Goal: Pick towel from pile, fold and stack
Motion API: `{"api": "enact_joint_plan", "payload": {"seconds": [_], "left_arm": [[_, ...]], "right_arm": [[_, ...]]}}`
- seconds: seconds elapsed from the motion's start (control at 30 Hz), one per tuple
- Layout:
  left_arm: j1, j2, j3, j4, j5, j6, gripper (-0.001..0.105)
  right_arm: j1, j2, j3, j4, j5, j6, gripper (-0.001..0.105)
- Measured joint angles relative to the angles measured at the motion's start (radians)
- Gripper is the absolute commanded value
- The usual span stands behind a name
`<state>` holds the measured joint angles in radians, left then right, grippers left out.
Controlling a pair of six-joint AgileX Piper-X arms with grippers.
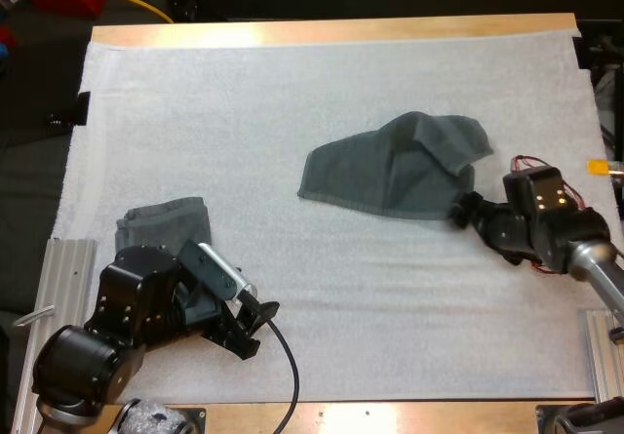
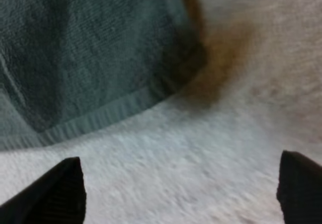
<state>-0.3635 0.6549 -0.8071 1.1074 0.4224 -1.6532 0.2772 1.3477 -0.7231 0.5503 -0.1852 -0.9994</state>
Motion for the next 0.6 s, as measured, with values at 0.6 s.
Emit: {"api": "enact_joint_plan", "payload": {"seconds": [0.6], "left_arm": [[0.0,0.0,0.0,0.045,0.0,0.0,0.067]], "right_arm": [[0.0,0.208,0.0,-0.29,-0.022,0.213,0.055]]}}
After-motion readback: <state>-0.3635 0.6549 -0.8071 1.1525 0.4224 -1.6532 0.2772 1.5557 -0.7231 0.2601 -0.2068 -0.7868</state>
